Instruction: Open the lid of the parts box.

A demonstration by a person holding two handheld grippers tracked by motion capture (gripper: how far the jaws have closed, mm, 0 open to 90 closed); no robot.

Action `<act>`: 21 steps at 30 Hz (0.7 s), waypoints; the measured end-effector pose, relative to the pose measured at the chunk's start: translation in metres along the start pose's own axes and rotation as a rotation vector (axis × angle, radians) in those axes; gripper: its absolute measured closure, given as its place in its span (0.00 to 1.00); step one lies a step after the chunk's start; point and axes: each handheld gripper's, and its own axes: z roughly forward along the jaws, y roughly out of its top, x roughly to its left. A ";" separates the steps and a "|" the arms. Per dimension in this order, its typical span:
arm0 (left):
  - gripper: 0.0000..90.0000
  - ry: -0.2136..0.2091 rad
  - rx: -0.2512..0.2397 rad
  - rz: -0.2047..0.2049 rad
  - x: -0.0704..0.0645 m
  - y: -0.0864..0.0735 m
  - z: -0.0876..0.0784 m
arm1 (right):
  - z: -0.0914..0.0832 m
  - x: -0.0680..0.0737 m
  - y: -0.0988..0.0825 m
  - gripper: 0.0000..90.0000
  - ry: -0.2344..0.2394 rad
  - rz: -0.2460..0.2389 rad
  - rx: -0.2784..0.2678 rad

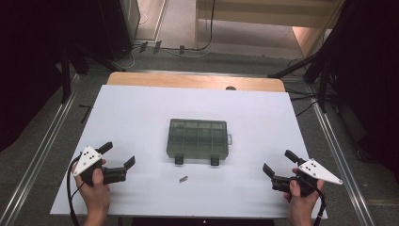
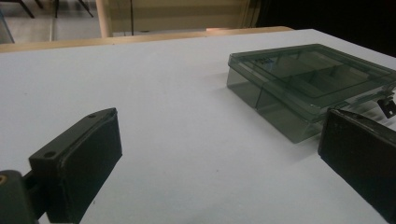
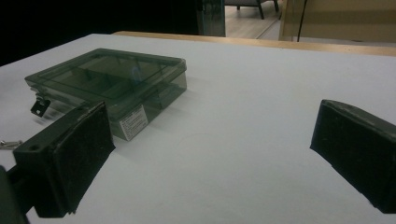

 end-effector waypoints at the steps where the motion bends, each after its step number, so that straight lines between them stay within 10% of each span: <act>1: 0.00 -0.001 0.000 -0.001 -0.001 0.000 0.001 | 0.000 0.000 0.000 0.00 0.009 0.005 0.001; 12: 0.00 -0.069 0.051 0.001 -0.018 0.003 0.019 | -0.002 0.009 0.011 0.27 0.089 0.053 -0.029; 17: 0.01 -0.092 0.096 0.039 -0.030 0.005 0.027 | 0.009 0.024 0.016 0.47 0.035 0.061 0.012; 21: 0.18 -0.086 0.091 0.016 -0.034 0.005 0.032 | 0.014 0.029 0.018 0.61 0.047 0.066 0.009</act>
